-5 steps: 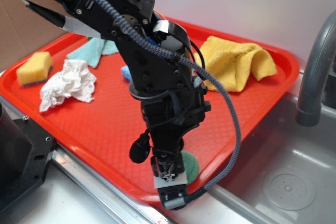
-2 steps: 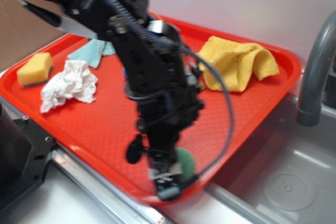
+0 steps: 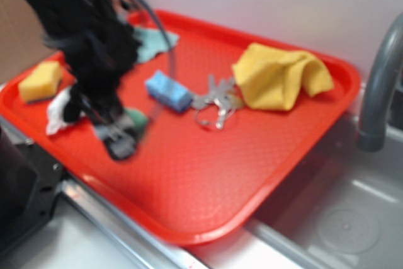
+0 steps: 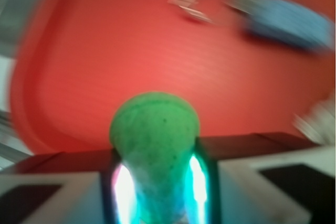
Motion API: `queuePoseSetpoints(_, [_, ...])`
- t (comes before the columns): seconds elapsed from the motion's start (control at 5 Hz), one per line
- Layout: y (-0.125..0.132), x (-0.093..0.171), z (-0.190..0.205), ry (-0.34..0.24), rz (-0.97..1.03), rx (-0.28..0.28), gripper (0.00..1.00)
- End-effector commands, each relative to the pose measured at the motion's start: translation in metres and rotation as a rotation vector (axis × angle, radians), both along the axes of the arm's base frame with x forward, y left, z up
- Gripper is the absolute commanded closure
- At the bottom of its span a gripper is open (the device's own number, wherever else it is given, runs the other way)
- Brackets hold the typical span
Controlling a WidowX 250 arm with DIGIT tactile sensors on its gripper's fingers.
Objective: Grab the green ball.
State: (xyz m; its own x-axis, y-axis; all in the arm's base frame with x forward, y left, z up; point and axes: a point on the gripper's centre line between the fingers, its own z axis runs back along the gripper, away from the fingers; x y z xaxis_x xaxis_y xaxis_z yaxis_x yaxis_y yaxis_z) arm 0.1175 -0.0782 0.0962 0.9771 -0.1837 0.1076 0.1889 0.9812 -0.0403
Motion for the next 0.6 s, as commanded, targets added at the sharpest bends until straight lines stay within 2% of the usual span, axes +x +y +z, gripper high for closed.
queuePoseSetpoints(0.0, [0.03,-0.003,0.046,0.062,0.299,0.056,1.0])
queuePoseSetpoints(0.2, [0.037,0.014,0.069,0.027,0.357,0.117,1.0])
queuePoseSetpoints(0.4, [0.045,0.017,0.073,0.028,0.393,0.125,1.0])
